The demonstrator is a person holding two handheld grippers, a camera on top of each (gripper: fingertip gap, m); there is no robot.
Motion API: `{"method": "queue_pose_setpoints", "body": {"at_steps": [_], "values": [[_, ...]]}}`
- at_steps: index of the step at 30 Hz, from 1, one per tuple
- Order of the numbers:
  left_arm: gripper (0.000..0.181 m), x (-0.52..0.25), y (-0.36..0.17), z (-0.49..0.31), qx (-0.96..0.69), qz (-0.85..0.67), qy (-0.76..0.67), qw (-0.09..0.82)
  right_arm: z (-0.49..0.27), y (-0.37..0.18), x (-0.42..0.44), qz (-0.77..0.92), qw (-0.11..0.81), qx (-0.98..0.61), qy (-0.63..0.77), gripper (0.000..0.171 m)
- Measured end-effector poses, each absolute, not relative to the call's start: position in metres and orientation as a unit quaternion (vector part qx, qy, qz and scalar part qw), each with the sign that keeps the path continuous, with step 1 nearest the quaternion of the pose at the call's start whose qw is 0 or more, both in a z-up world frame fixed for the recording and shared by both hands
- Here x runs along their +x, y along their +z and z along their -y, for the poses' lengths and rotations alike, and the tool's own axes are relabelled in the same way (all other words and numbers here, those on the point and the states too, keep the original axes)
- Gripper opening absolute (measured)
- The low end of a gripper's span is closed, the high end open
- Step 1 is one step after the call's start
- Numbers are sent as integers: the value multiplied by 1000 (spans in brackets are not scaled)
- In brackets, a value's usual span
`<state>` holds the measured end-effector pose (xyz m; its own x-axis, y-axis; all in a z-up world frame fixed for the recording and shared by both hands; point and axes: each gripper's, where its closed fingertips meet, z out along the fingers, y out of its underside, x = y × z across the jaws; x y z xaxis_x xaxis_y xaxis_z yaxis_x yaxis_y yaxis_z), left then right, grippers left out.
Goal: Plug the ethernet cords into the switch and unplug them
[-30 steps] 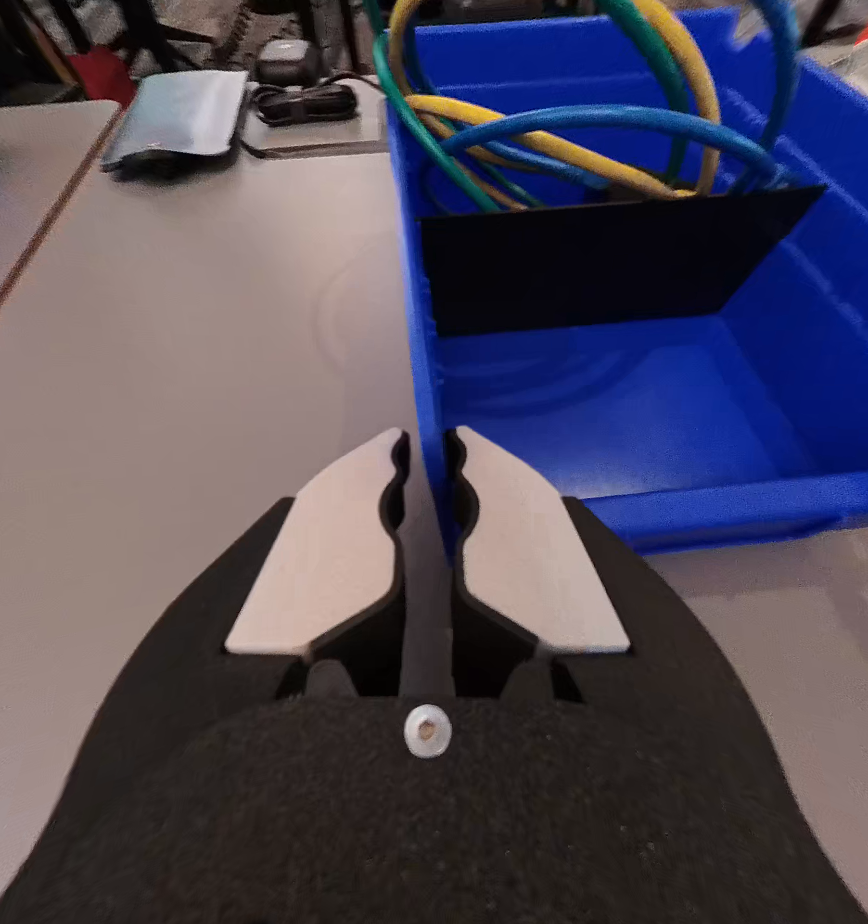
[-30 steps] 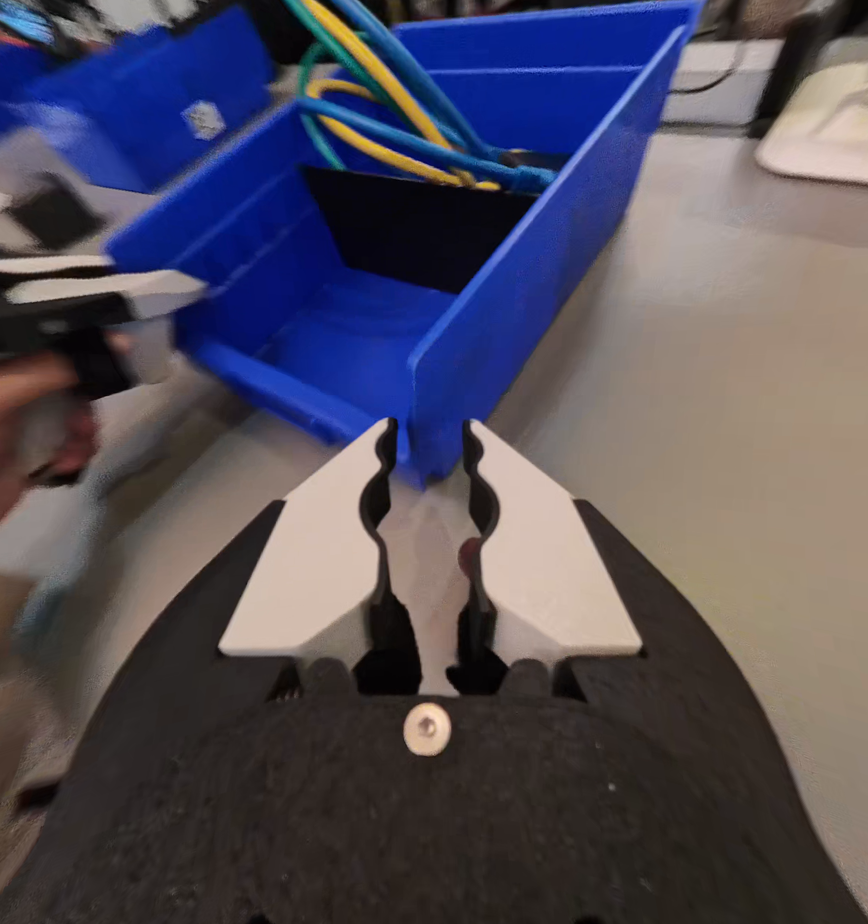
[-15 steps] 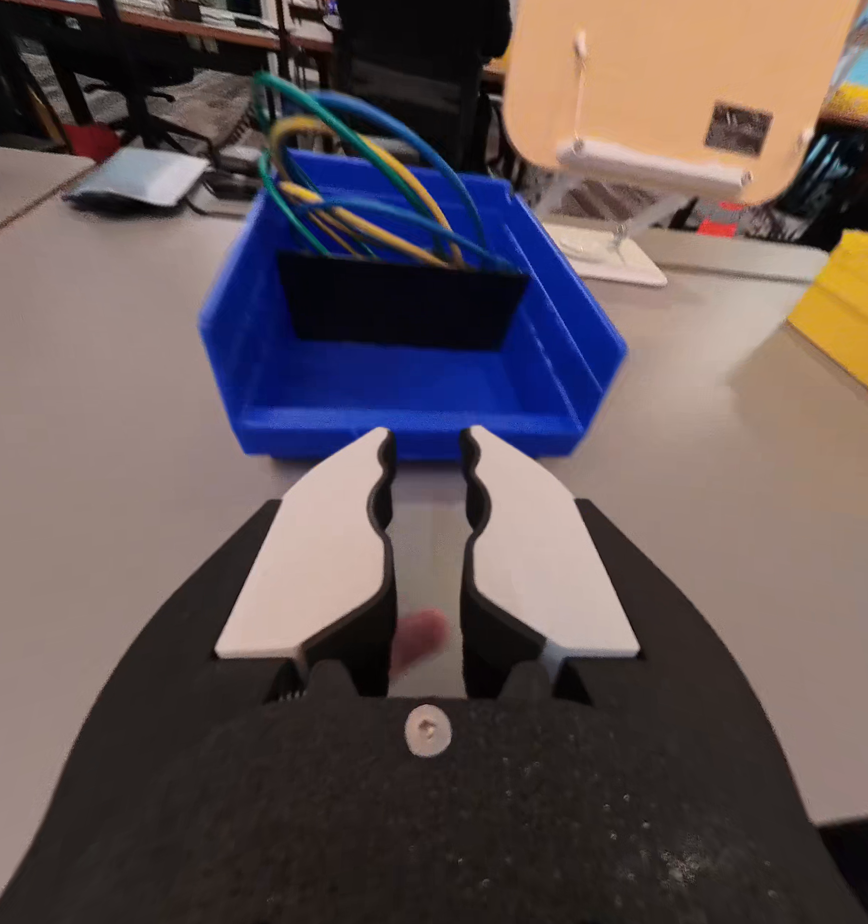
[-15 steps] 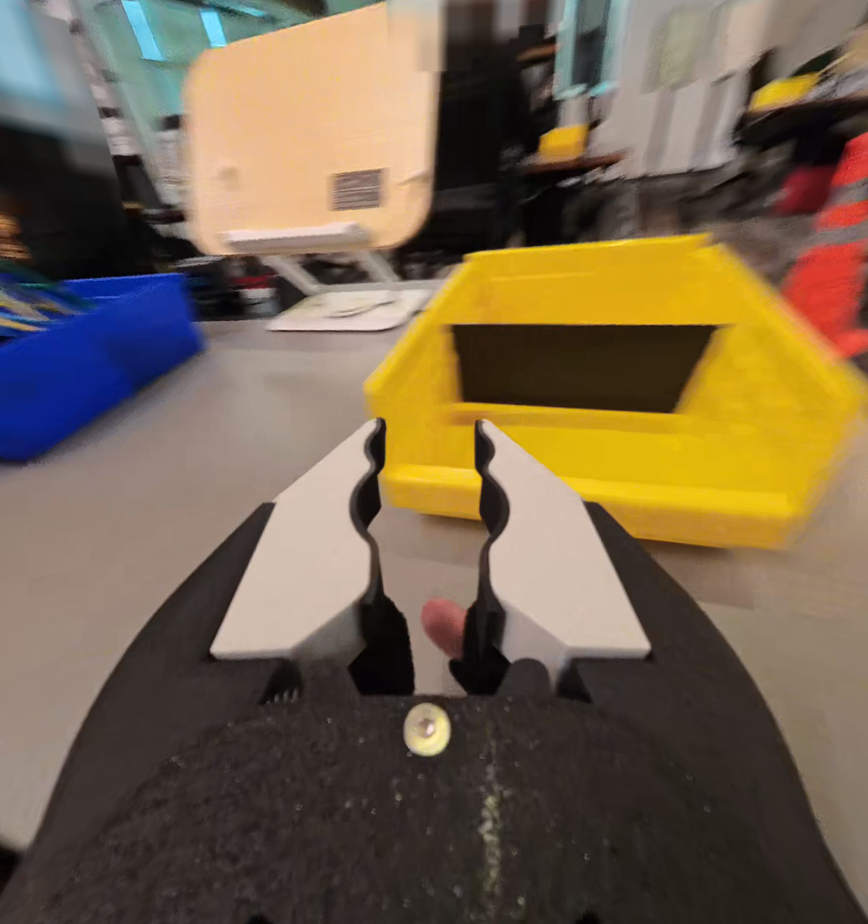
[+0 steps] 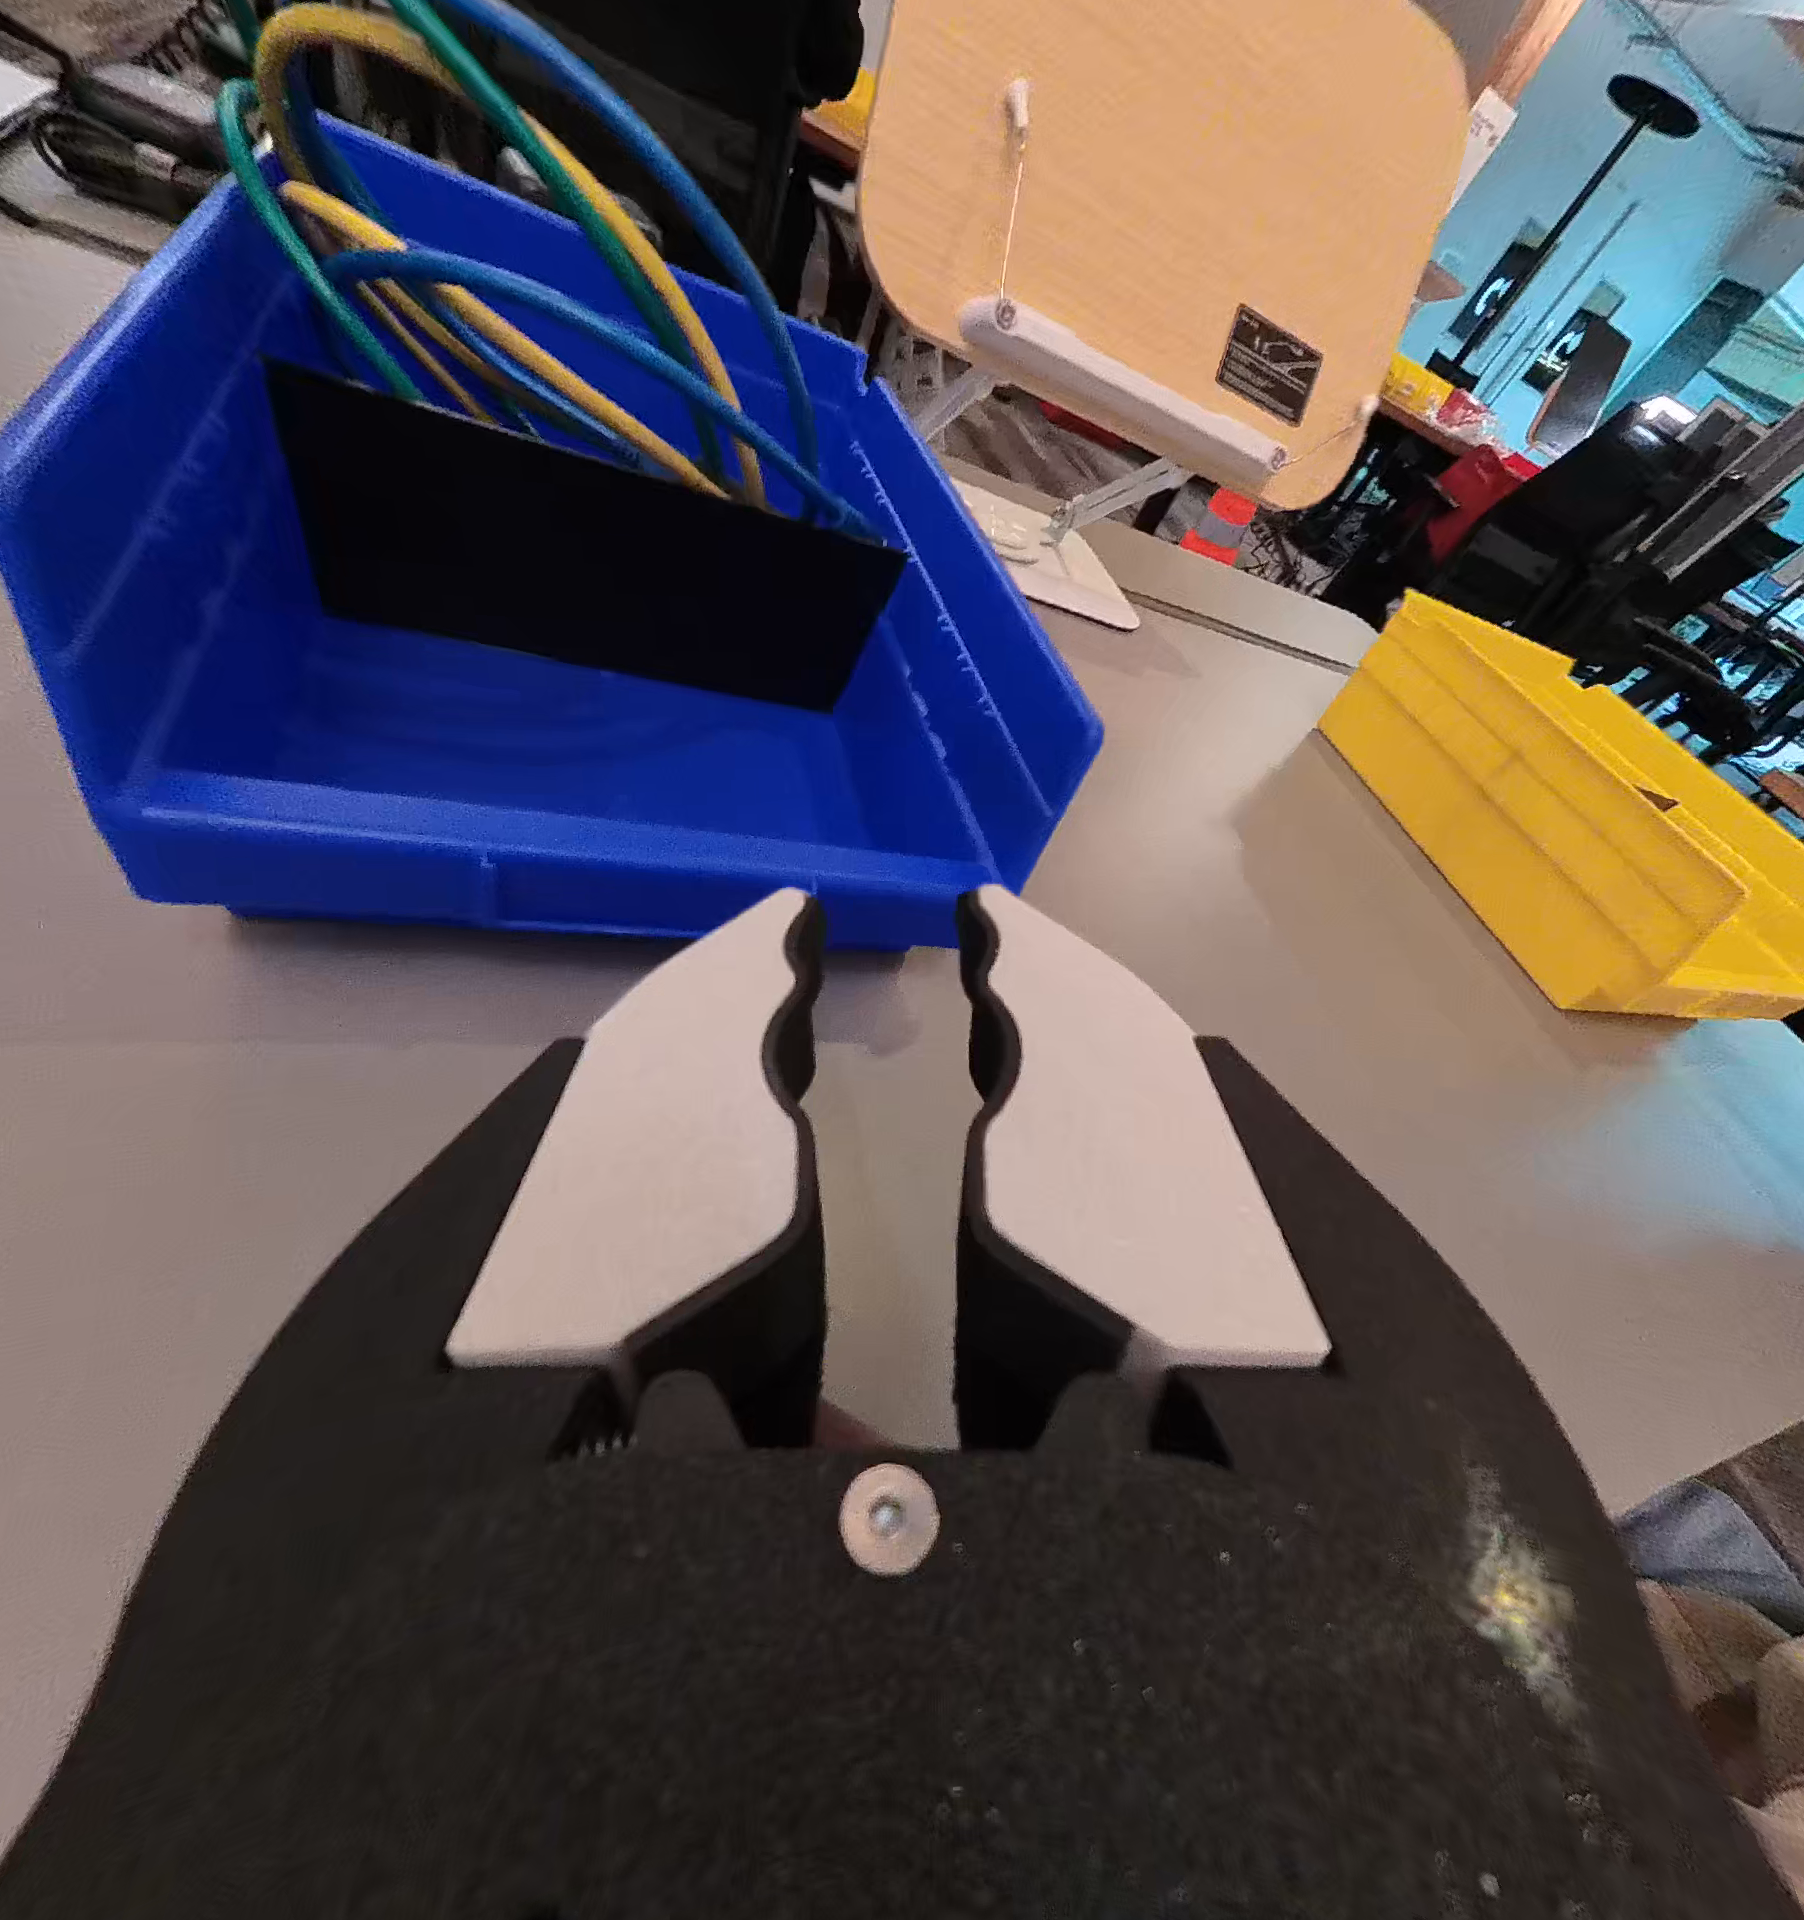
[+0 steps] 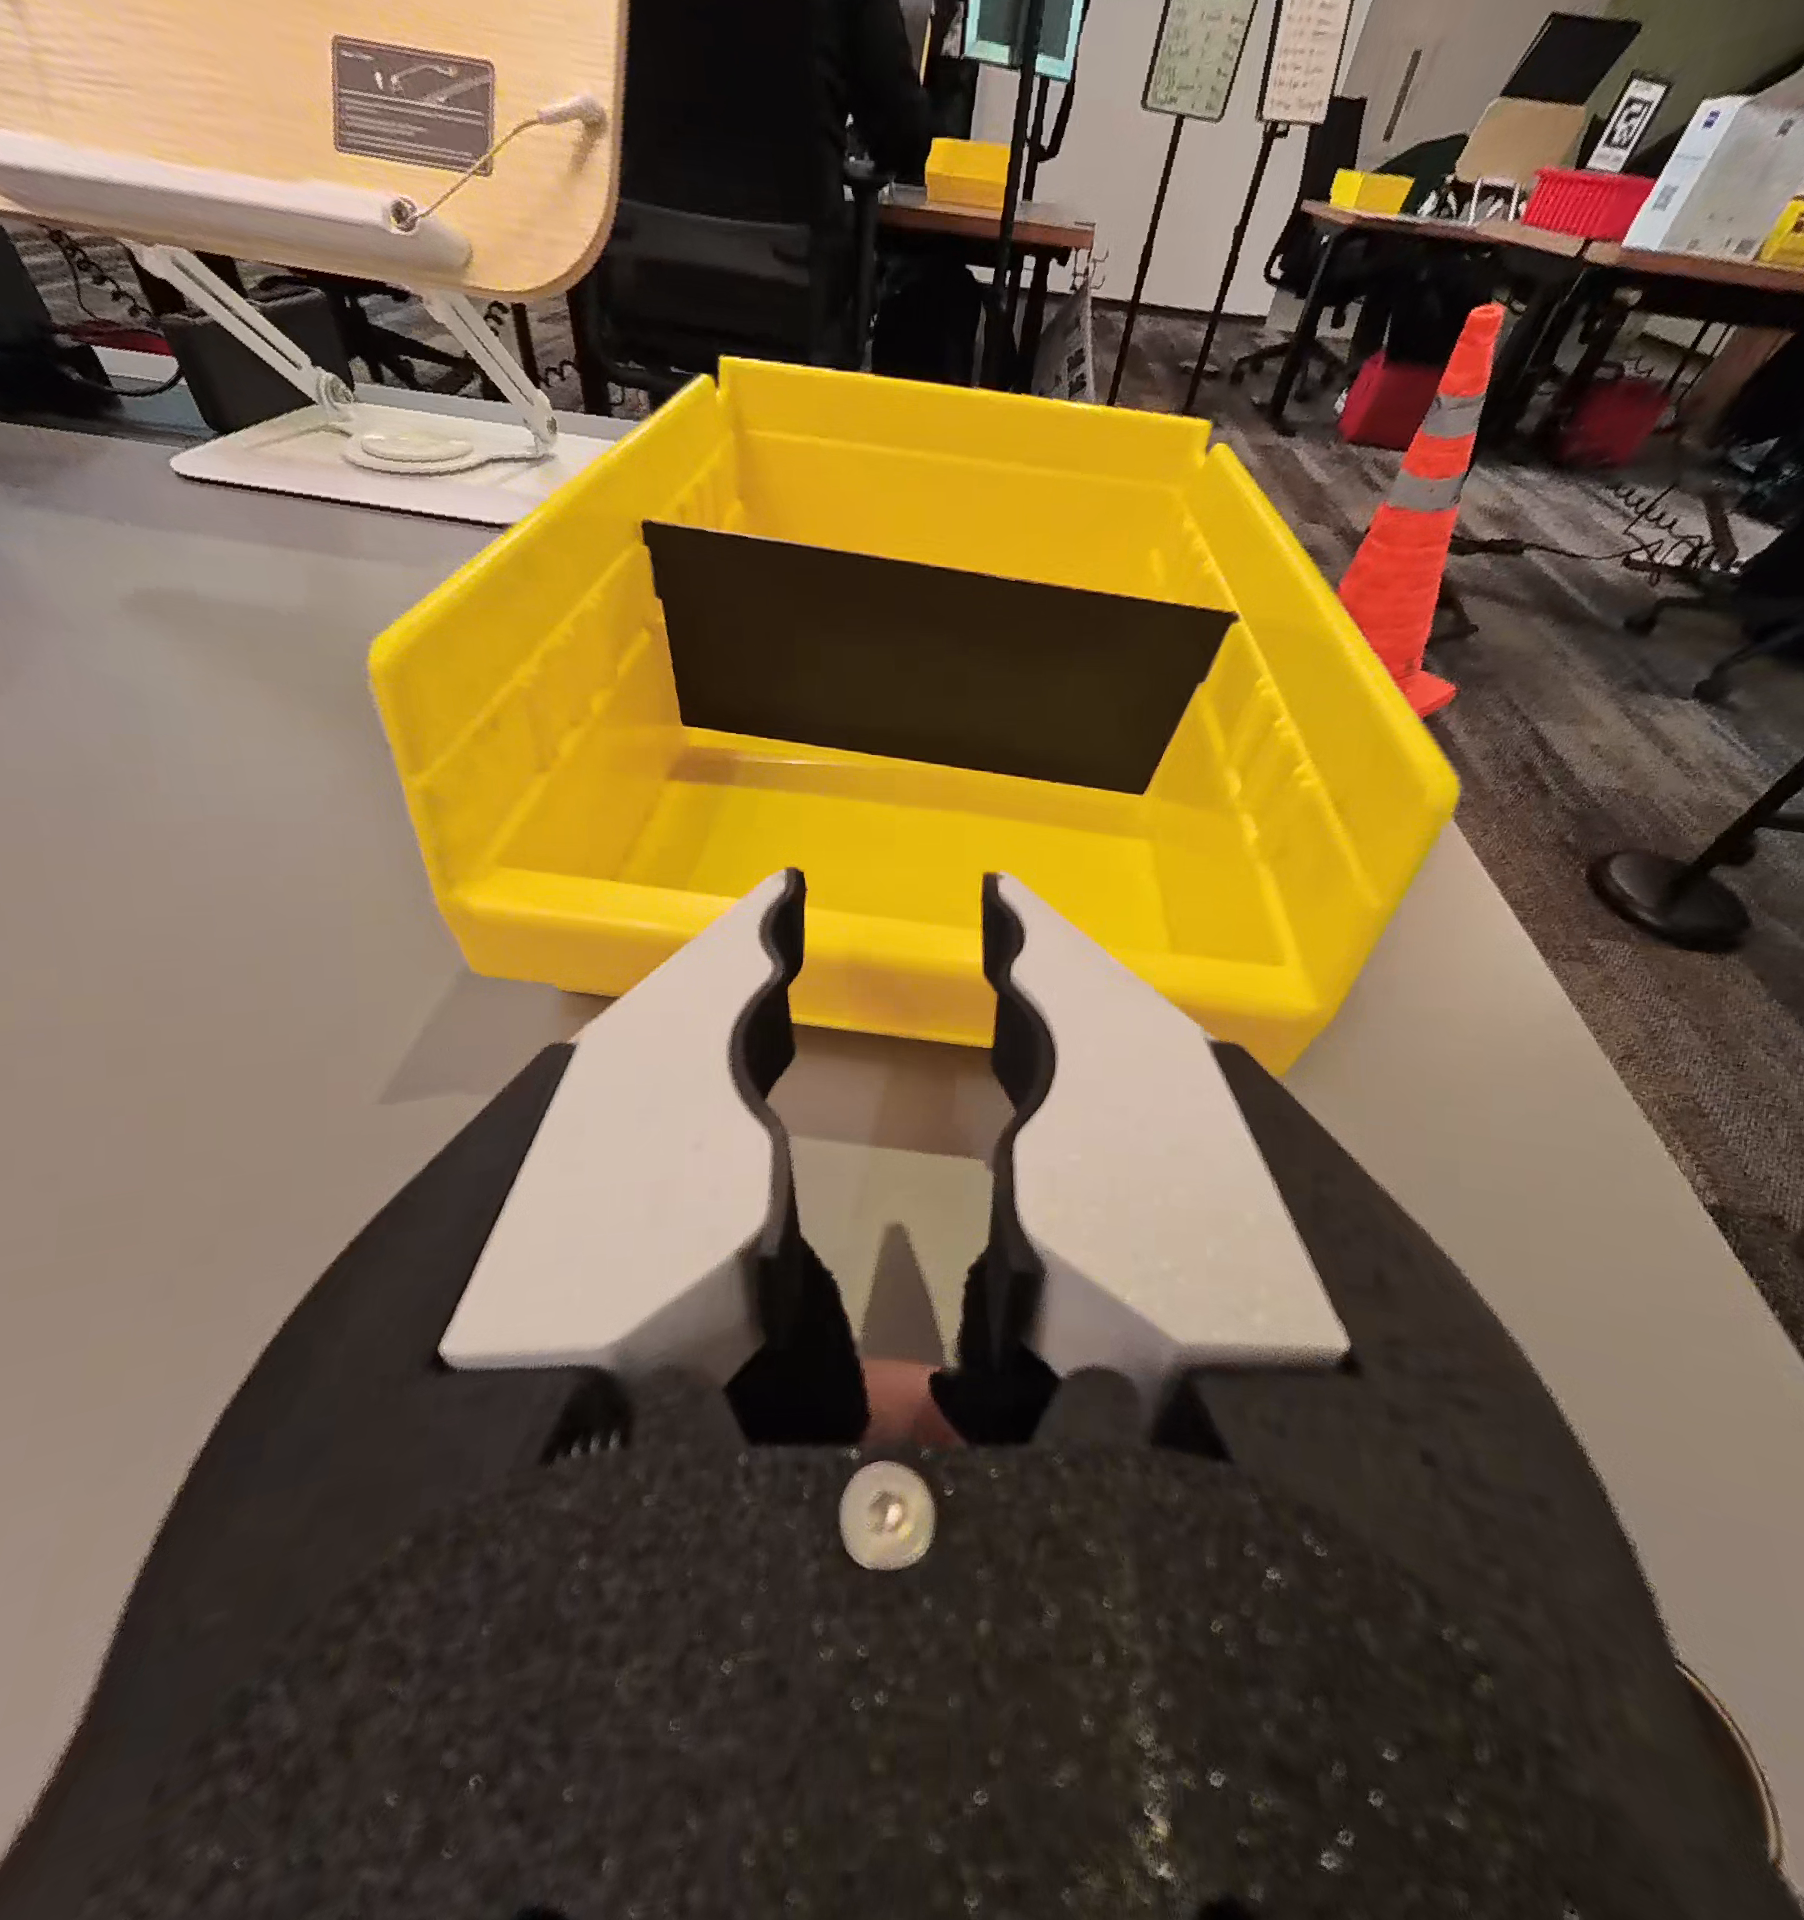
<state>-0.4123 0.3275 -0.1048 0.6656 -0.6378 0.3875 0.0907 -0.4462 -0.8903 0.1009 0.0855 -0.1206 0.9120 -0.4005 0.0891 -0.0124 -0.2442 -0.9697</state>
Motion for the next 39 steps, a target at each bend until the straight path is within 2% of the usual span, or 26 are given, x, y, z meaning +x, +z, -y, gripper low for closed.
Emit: {"method": "queue_pose_setpoints", "body": {"at_steps": [13, 17, 20, 24, 27, 29, 34, 39], "values": [[26, -397, -113, -313, -772, -233, -343, 481, -87, -117, 94, -129, 604, -772, -153, 33], [45, -365, -88, -277, -695, -312, -435, 479, -91, -99, 67, -104, 623, -763, -138, 33], [49, -348, -84, -251, -676, -328, -495, 436, -102, -86, 20, -67, 642, -758, -92, 33], [54, -339, -105, -238, -705, -370, -455, 397, -117, -89, -53, 11, 642, -767, 2, 34], [62, -334, -111, -236, -719, -401, -415, 387, -122, -95, -56, 34, 630, -776, -21, 33], [63, -328, -100, -234, -714, -417, -421, 373, -123, -99, -51, 14, 625, -781, 12, 33], [60, -312, -55, -272, -732, -441, -415, 313, -127, -111, -36, -38, 620, -780, 75, 33], [61, -303, -32, -374, -755, -537, -233, 294, -136, -123, -30, -33, 615, -785, 70, 34]]}}
